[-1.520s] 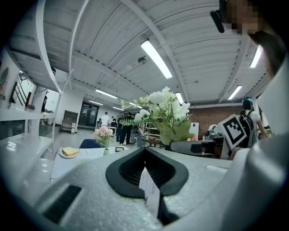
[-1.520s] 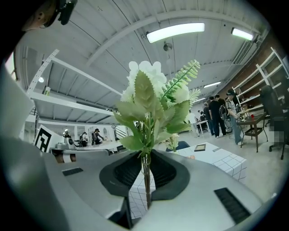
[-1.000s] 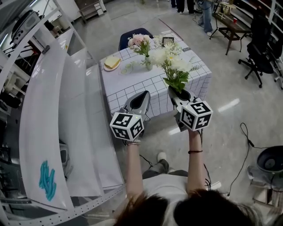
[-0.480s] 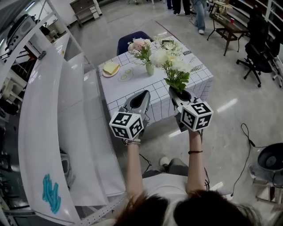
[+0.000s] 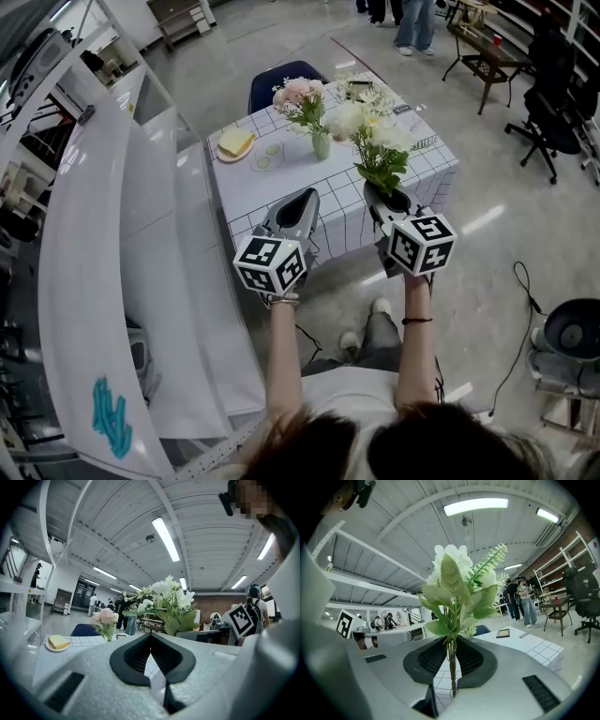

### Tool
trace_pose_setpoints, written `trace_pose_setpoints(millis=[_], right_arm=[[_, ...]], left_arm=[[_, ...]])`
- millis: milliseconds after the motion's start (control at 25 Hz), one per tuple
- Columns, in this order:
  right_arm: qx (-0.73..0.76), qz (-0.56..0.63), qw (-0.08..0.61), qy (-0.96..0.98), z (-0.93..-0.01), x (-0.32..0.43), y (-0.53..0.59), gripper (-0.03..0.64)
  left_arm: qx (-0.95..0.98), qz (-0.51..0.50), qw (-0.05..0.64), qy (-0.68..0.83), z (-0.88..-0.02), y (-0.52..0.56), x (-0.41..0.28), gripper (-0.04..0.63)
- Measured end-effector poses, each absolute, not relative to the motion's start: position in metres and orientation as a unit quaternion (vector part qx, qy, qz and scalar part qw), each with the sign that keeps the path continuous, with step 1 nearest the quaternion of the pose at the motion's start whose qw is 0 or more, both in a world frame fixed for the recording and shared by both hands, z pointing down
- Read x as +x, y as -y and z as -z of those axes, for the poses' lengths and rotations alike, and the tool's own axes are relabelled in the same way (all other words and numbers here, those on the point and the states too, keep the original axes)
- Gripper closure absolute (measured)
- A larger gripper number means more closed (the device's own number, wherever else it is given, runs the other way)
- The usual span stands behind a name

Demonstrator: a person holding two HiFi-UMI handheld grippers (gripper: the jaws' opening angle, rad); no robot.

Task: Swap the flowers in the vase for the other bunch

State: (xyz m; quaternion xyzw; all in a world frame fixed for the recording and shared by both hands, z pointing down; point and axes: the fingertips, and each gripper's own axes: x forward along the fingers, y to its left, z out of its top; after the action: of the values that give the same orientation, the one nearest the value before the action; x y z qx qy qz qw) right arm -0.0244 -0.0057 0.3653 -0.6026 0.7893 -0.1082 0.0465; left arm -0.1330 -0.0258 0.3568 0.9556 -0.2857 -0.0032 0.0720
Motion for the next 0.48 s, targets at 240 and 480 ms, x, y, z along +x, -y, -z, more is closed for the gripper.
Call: trace_pose_setpoints(millis=[240,480], right_arm=[[-0.598,0.112,0.043,-0.792,-0.365,-0.004,0.029,0.56],[-0.581,0.113,0.032,-0.805,-0.364,0.017,0.062,0.56]], left_arm=[[0.956,0.002,0.082,0.282,-0.362,0.045,-0.115,0.584],[0.953,0.0,0.085,0.291,-0.363,0.074,-0.092,0.584]])
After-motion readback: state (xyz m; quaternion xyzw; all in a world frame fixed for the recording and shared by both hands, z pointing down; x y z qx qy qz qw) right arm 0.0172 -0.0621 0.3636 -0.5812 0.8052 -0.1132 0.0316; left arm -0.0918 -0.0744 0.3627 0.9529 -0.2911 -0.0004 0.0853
